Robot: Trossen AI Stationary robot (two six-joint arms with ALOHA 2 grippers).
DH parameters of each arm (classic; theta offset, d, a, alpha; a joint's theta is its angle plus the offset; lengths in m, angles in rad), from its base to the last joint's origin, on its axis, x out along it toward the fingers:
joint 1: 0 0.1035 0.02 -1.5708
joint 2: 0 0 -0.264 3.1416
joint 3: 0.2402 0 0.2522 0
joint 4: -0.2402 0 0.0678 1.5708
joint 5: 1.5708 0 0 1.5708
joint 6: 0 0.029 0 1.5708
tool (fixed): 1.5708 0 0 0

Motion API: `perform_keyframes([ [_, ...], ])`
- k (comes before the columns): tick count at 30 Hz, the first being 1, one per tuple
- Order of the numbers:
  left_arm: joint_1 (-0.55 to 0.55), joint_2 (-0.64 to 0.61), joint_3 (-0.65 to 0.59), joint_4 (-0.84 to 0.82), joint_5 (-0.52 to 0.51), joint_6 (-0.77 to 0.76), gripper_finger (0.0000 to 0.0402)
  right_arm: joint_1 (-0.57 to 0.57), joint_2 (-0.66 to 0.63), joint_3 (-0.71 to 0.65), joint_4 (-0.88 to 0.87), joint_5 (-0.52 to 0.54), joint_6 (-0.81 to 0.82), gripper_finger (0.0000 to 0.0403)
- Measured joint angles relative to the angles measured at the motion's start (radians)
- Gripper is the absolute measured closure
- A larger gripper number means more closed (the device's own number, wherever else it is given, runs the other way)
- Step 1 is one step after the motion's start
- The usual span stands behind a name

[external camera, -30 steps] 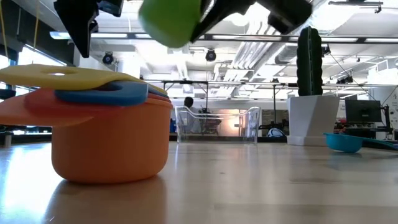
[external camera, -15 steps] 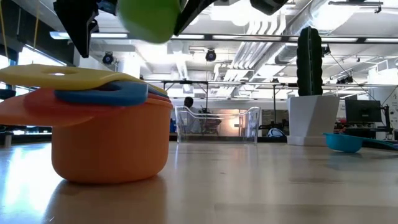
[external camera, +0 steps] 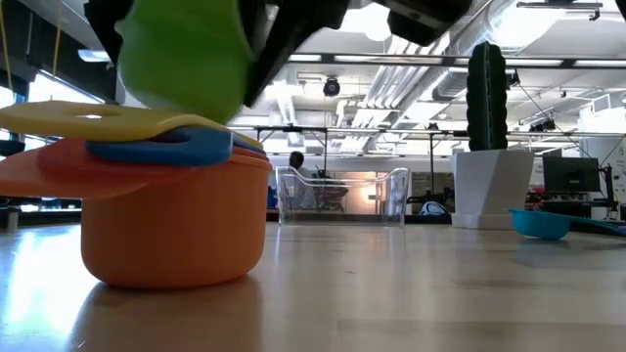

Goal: Nest measuring cups in basket
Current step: Stack the green measuring cup on top of the yellow measuring cup, then stack the light blue measuring cup on top of the green measuring cup

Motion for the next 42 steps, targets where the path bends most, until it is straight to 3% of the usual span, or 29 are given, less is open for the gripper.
perform_keyframes([
  [14, 0.0, 0.0, 0.0, 0.0, 0.001, -0.003, 0.0323, 0.018, 0.032, -0.001, -0.016, 0.002, 0.072, 0.04],
  [32, 0.0, 0.0, 0.0, 0.0, 0.002, -0.002, 0.0323, 0.011, 0.037, -0.001, -0.015, 0.005, 0.06, 0.0331],
  [42, 0.0, 0.0, 0.0, 0.0, 0.002, 0.0, 0.0323, 0.011, 0.034, -0.001, -0.018, 0.002, 0.046, 0.0316],
])
